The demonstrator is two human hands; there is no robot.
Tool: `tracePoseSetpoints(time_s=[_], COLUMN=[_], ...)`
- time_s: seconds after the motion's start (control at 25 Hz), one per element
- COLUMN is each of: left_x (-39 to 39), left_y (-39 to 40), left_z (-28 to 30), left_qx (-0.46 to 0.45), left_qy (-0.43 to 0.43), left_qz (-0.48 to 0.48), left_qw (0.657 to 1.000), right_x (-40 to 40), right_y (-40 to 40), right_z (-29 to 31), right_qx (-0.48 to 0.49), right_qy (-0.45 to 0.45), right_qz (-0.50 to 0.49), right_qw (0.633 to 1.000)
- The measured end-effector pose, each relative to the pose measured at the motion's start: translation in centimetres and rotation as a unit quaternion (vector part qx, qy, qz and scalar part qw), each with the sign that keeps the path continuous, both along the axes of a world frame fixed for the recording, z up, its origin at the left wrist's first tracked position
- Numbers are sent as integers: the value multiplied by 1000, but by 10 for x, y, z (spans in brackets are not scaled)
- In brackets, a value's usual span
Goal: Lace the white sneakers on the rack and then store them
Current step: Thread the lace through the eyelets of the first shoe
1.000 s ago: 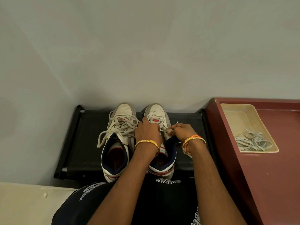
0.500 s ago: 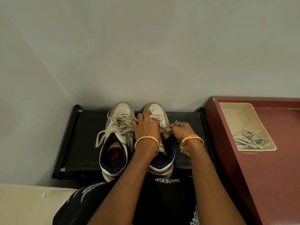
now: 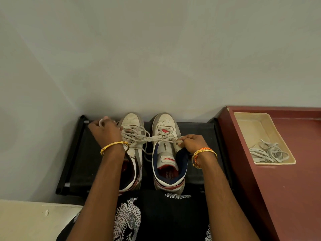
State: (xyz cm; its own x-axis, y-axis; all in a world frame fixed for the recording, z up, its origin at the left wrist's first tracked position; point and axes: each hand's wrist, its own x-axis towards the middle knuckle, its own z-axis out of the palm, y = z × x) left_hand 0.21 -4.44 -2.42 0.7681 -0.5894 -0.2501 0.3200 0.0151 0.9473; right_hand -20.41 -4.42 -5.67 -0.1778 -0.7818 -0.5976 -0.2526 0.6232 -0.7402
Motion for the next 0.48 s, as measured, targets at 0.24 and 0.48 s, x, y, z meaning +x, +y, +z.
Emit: tracePoseSetpoints(time_s=[0.24, 0.48], left_x=[-67, -93], left_y=[17, 12], left_z=[-12, -31], left_qx=[191, 284], left_qy=[-635, -652], left_qz=[-384, -415], left_qw=[643, 567], right_x=[3, 3], right_y=[1, 1], right_z=[0, -5], right_qx=[-12, -27], right_qy=[3, 25], right_qz=[-5, 3], right_qw=[1000, 999])
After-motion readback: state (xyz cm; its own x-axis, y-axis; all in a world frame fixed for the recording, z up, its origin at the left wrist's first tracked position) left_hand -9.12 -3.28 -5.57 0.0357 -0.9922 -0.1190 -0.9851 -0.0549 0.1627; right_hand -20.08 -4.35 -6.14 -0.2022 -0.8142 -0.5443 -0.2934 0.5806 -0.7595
